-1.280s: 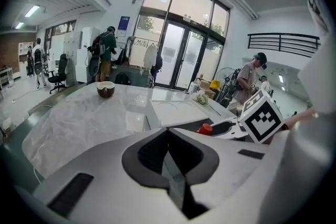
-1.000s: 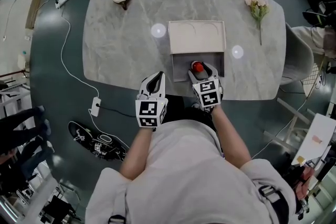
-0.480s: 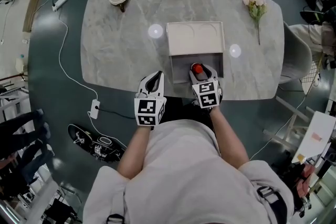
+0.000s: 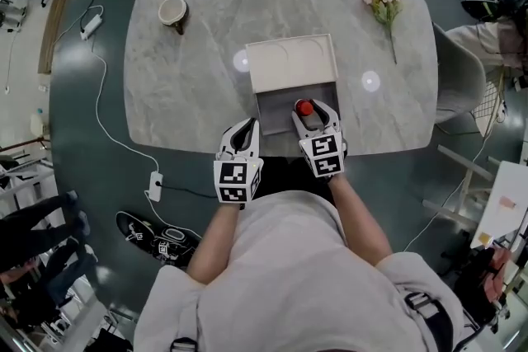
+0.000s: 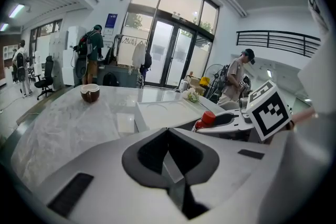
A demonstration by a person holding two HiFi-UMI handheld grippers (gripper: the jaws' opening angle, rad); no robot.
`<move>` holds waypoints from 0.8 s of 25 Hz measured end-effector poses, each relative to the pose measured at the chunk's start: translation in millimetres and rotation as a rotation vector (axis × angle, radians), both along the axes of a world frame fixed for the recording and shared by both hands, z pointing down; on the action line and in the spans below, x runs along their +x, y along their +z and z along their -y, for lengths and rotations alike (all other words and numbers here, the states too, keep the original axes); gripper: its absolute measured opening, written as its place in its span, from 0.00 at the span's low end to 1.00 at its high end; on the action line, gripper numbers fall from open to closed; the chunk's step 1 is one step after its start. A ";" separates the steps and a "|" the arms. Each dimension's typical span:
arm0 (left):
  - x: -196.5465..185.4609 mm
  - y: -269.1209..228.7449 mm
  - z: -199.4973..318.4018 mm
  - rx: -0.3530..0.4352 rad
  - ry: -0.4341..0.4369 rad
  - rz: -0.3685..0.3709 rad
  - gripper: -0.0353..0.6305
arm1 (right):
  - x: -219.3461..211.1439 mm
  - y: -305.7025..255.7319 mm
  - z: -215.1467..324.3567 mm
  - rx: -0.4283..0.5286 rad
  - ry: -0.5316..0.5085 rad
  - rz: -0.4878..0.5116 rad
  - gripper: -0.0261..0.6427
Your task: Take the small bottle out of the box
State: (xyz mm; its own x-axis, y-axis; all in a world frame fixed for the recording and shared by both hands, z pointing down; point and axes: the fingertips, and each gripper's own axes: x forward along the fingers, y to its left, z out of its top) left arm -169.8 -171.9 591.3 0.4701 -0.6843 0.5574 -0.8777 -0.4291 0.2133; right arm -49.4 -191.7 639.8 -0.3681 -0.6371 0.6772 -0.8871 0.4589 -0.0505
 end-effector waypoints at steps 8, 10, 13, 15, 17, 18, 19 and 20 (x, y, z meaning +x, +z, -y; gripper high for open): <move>24.4 -29.5 6.3 0.085 0.000 0.001 0.09 | 15.7 -49.7 6.6 0.116 0.003 0.065 0.36; 26.3 -40.0 7.3 0.114 -0.013 -0.003 0.09 | 18.4 -62.6 6.7 0.143 0.008 0.081 0.36; 30.0 -56.8 11.5 0.154 -0.024 -0.006 0.09 | 23.1 -86.0 9.8 0.190 0.011 0.099 0.36; 34.4 -66.6 14.3 0.176 -0.026 -0.009 0.09 | 27.7 -101.2 12.1 0.221 0.011 0.107 0.36; 38.4 -76.4 15.8 0.198 -0.025 -0.010 0.09 | 31.7 -116.0 12.9 0.252 0.009 0.113 0.36; 39.9 -81.6 16.6 0.208 -0.026 -0.011 0.09 | 33.5 -123.7 13.1 0.268 0.009 0.115 0.36; 41.2 -86.9 17.6 0.217 -0.029 -0.013 0.09 | 35.4 -131.6 13.4 0.284 0.009 0.116 0.36; 42.7 -91.9 19.0 0.226 -0.032 -0.016 0.09 | 37.6 -139.6 13.9 0.299 0.010 0.118 0.36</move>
